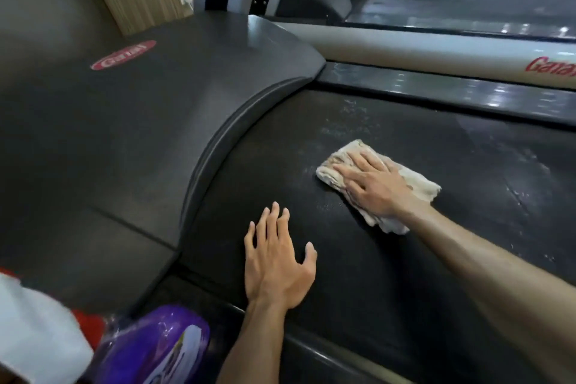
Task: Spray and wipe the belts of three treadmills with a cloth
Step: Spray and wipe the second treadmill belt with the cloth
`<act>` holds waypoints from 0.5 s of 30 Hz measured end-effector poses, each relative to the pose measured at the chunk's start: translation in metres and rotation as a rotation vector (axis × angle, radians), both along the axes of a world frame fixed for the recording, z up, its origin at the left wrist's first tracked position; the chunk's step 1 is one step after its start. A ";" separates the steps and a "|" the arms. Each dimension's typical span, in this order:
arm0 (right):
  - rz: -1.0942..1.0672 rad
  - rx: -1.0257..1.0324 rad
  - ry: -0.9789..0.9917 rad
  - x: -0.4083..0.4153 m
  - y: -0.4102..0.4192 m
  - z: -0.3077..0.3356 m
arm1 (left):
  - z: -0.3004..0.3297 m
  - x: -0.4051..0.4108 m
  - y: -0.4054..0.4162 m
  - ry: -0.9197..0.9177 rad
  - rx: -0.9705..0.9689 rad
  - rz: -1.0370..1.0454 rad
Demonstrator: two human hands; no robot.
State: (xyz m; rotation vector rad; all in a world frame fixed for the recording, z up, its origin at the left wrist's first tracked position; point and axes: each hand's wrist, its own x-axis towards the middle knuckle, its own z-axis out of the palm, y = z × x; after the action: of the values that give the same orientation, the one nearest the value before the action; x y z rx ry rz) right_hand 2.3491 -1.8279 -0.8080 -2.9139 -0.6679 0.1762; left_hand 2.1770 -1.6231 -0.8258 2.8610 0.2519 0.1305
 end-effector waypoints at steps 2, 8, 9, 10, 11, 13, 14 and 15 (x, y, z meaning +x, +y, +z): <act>0.025 -0.005 -0.017 -0.005 0.023 0.002 | 0.003 0.003 -0.001 -0.004 -0.009 0.017; 0.079 -0.038 0.003 -0.048 -0.016 -0.003 | 0.005 0.001 0.000 -0.008 -0.049 0.012; 0.036 -0.060 0.005 -0.040 -0.021 0.001 | 0.004 0.002 -0.001 -0.016 -0.054 0.008; 0.009 -0.082 0.001 -0.030 -0.017 0.004 | 0.003 0.003 -0.001 -0.025 -0.056 0.013; -0.006 -0.102 -0.017 -0.019 -0.008 0.004 | 0.003 0.004 0.000 -0.028 -0.059 0.015; -0.023 -0.130 -0.063 -0.002 0.022 0.004 | 0.002 0.003 -0.002 -0.046 -0.066 0.012; -0.021 -0.118 -0.078 0.001 0.041 0.003 | 0.001 0.003 -0.001 -0.045 -0.068 0.009; 0.000 -0.100 -0.083 -0.002 0.056 0.003 | 0.000 0.004 -0.001 -0.033 -0.081 0.012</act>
State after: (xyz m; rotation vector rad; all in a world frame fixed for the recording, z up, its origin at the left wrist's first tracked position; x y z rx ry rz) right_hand 2.3470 -1.7724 -0.8050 -3.0313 -0.6903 0.0920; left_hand 2.1805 -1.6237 -0.8259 2.7746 0.2615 0.1660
